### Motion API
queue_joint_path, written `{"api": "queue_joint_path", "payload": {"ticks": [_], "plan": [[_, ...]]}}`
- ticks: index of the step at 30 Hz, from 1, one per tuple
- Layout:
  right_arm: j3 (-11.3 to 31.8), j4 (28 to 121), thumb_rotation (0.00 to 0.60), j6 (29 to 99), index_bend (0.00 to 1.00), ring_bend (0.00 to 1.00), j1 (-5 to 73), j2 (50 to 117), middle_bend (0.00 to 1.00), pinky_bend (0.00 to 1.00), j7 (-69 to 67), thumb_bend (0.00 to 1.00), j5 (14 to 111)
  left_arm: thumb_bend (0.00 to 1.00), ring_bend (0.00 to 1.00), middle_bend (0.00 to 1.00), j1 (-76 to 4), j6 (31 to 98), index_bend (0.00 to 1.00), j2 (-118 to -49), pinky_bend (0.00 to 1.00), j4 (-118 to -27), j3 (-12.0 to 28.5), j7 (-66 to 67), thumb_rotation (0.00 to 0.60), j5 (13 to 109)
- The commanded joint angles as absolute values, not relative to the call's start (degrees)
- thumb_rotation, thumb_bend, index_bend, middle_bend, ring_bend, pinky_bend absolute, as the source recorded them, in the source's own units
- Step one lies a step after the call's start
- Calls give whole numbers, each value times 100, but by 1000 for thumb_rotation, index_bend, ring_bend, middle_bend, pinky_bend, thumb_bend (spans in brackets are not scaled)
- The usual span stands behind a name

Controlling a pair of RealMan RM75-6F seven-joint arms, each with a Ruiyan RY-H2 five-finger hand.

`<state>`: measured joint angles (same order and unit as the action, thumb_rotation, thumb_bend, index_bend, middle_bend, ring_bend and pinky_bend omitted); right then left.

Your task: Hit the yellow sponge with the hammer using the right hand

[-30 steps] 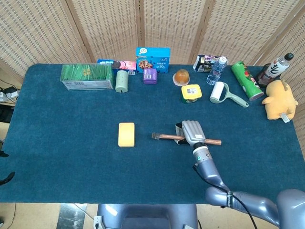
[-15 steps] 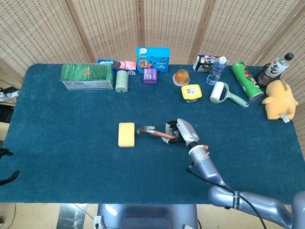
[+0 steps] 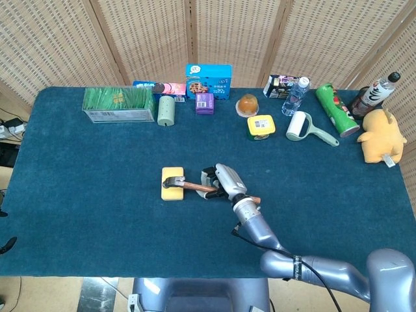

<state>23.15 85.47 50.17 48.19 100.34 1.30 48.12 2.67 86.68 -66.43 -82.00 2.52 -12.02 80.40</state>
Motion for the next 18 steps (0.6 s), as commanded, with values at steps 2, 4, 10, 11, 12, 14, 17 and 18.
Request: {"api": "queue_joint_path", "payload": {"ticks": [2, 4, 10, 11, 12, 14, 17, 18], "plan": [[2087, 8065, 600, 5160, 889, 1000, 5115, 10345, 1000, 1000, 753, 393, 4766, 226, 119, 274, 301, 8664, 355, -6647, 133, -8146, 243, -1250, 600, 8018], [1951, 7875, 600, 5200, 889, 1000, 5236, 10424, 1000, 1000, 1133, 393, 4777, 225, 119, 274, 308, 8655, 355, -6651, 132, -8124, 240, -1266, 600, 8016], [1480, 7377, 600, 5654, 908, 1000, 5652, 10691, 1000, 1000, 3025, 393, 4831, 225, 119, 274, 288, 8632, 355, -6668, 133, -8117, 249, -1260, 600, 8045], [1531, 7448, 600, 5664, 909, 1000, 5655, 10698, 1000, 1000, 3081, 393, 4734, 225, 119, 274, 284, 8628, 355, -6670, 133, -8120, 251, -1256, 600, 8048], [1621, 7554, 600, 5670, 909, 1000, 5637, 10692, 1000, 1000, 3040, 394, 4632, 225, 119, 274, 278, 8623, 355, -6673, 133, -8121, 253, -1254, 600, 8054], [1767, 7746, 600, 5676, 908, 1000, 5588, 10629, 1000, 1000, 2919, 395, 4515, 225, 119, 274, 270, 8613, 356, -6679, 133, -8122, 257, -1252, 600, 8058], [2073, 8233, 600, 5534, 909, 1000, 5437, 10336, 1000, 1000, 2534, 394, 4207, 225, 119, 274, 238, 8569, 356, -6689, 133, -8120, 257, -1240, 600, 8078], [2176, 8418, 600, 5433, 909, 1000, 5385, 10202, 1000, 1000, 2384, 394, 4070, 225, 119, 274, 224, 8559, 355, -6694, 133, -8124, 257, -1236, 600, 8092]]}}
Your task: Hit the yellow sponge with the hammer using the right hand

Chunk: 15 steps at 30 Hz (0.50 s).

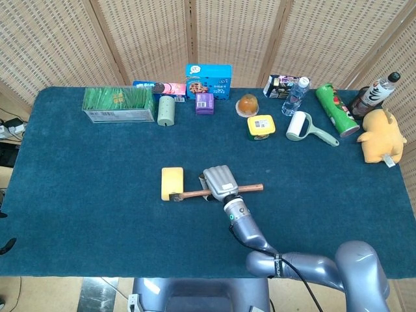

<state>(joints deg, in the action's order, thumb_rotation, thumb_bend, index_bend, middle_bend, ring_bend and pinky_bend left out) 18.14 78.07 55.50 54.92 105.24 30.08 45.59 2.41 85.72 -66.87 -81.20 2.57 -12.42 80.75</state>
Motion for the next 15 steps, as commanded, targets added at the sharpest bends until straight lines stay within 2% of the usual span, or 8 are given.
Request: {"api": "queue_joint_path", "payload": {"ticks": [1, 9, 15], "plan": [[2227, 8524, 600, 5366, 909, 1000, 5356, 10112, 1000, 1000, 2303, 394, 3987, 225, 119, 274, 216, 8554, 355, -6698, 133, -8127, 258, -1232, 600, 8102], [2512, 9076, 600, 4827, 909, 1000, 5161, 9540, 1000, 1000, 1562, 394, 3280, 225, 119, 274, 160, 8501, 355, -6688, 133, -8218, 242, -1139, 600, 8161], [2465, 9047, 600, 4653, 909, 1000, 5198, 9421, 1000, 1000, 1340, 393, 3170, 225, 119, 274, 153, 8508, 355, -6658, 133, -8300, 238, -1061, 600, 8172]]}}
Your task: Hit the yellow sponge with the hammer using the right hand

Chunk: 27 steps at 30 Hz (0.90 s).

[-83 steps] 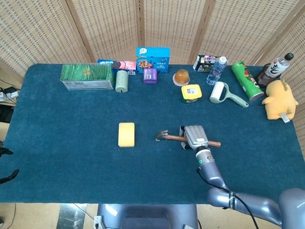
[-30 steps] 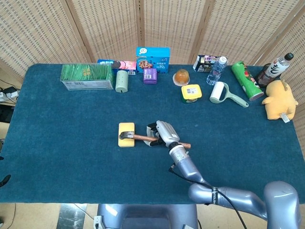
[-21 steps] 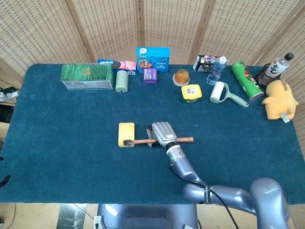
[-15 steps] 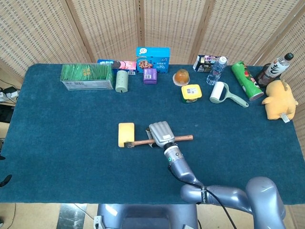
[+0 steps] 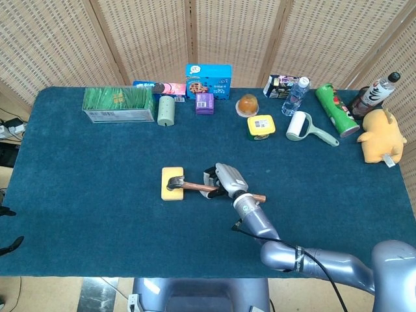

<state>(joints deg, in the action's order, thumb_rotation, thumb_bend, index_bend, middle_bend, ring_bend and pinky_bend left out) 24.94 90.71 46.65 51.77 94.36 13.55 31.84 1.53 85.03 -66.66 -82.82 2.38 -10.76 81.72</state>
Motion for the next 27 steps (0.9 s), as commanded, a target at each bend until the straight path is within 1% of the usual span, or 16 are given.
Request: {"api": "queue_joint_path", "payload": {"ticks": [1, 8, 12, 17, 19, 21, 24, 27], "plan": [[2446, 9029, 600, 4642, 909, 1000, 5216, 9420, 1000, 1000, 1325, 393, 3151, 225, 119, 274, 155, 8510, 356, -6654, 132, -8310, 238, -1050, 600, 8167], [2272, 8779, 600, 4651, 909, 1000, 5415, 9493, 1000, 1000, 1413, 393, 3007, 225, 119, 274, 168, 8489, 356, -6637, 133, -8341, 224, -1011, 600, 8132], [2041, 8462, 600, 4737, 909, 1000, 5686, 9644, 1000, 1000, 1829, 393, 2745, 225, 119, 274, 188, 8499, 356, -6622, 133, -8345, 234, -1003, 600, 8086], [1435, 7863, 600, 5496, 909, 1000, 6202, 10038, 1000, 1000, 3260, 391, 2542, 225, 119, 274, 216, 8487, 356, -6605, 133, -8324, 237, -1008, 600, 8024], [1344, 7771, 600, 5745, 909, 1000, 6294, 10178, 1000, 1000, 3624, 391, 2463, 225, 119, 274, 216, 8471, 355, -6606, 133, -8312, 241, -1016, 600, 8004], [1385, 7779, 600, 5870, 909, 1000, 6328, 10256, 1000, 1000, 3802, 391, 2319, 225, 119, 274, 206, 8456, 355, -6613, 133, -8301, 245, -1031, 600, 8005], [1554, 7928, 600, 5916, 909, 1000, 6285, 10200, 1000, 1000, 3754, 391, 2229, 225, 119, 274, 189, 8442, 355, -6624, 133, -8282, 250, -1050, 600, 8020], [1873, 8341, 600, 5752, 909, 1000, 6120, 9927, 1000, 1000, 3383, 390, 2105, 225, 119, 274, 157, 8414, 356, -6635, 133, -8264, 256, -1064, 600, 8044]]}}
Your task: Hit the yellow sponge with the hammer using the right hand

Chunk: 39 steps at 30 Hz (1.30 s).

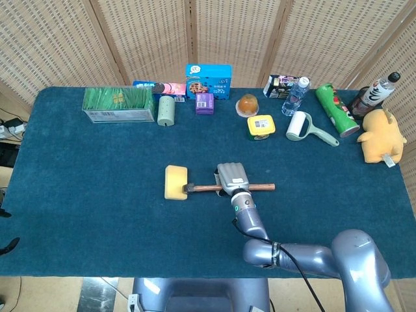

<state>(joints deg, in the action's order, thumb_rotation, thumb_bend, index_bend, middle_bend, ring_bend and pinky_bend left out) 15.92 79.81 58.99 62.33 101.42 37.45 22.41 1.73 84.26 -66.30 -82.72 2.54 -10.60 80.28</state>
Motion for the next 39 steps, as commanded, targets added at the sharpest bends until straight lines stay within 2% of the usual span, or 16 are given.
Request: {"api": "queue_joint_path", "payload": {"ticks": [1, 7, 14, 29, 39], "plan": [[1934, 8443, 600, 5704, 909, 1000, 6079, 9842, 1000, 1000, 3301, 390, 2089, 225, 119, 274, 149, 8409, 356, -6637, 133, -8261, 257, -1065, 600, 8052], [2187, 9160, 600, 5484, 909, 1000, 5682, 9174, 1000, 1000, 2674, 391, 2261, 225, 119, 274, 85, 8378, 355, -6658, 133, -8287, 251, -1042, 600, 8136], [1946, 9285, 600, 5587, 909, 1000, 5309, 8843, 1000, 1000, 2355, 390, 2673, 225, 119, 274, 61, 8386, 356, -6673, 133, -8376, 234, -958, 600, 8183], [1114, 8340, 600, 5748, 897, 1000, 4733, 9040, 1000, 985, 2027, 380, 3972, 226, 119, 274, 58, 8399, 355, -6631, 133, -8604, 191, -731, 600, 8199], [1016, 7692, 600, 5447, 884, 1000, 4556, 9298, 1000, 951, 1825, 379, 4127, 225, 119, 274, 66, 8405, 355, -6560, 132, -8756, 147, -599, 600, 8218]]}}
